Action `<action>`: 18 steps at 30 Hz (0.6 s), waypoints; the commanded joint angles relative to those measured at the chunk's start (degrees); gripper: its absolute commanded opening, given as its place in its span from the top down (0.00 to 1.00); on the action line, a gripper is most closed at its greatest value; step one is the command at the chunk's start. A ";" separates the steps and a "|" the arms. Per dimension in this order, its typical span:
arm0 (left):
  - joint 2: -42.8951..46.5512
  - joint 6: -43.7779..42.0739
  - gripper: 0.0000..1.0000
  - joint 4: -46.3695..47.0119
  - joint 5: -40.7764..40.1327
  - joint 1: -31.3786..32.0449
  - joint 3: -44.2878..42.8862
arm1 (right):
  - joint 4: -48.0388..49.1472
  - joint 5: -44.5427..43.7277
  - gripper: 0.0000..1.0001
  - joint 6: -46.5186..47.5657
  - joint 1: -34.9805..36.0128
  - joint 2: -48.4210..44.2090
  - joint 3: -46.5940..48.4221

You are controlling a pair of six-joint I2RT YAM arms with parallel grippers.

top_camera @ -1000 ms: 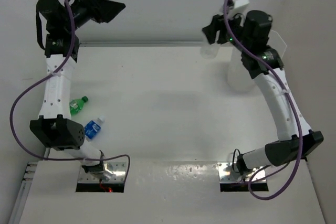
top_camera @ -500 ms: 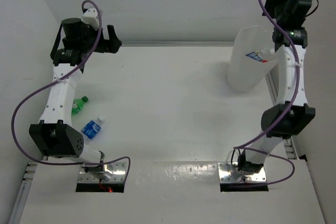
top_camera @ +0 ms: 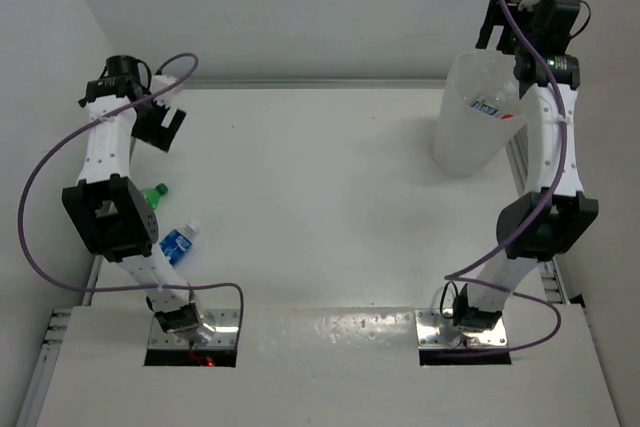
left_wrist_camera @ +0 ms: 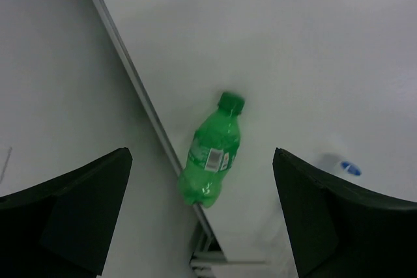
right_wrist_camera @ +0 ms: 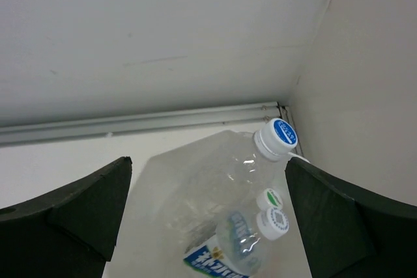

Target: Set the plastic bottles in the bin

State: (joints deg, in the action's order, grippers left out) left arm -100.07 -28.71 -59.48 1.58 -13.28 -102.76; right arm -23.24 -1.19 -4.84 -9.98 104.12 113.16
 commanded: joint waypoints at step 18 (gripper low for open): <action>-14.27 -16.99 0.06 5.96 -16.79 -7.72 14.78 | 0.74 9.10 0.00 -4.91 1.98 -17.19 -7.43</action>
State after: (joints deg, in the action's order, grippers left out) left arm -113.78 -43.79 -54.94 -13.34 -19.73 -88.68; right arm -23.31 6.57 -9.08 -7.73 88.40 105.93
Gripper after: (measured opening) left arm 0.938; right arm 0.996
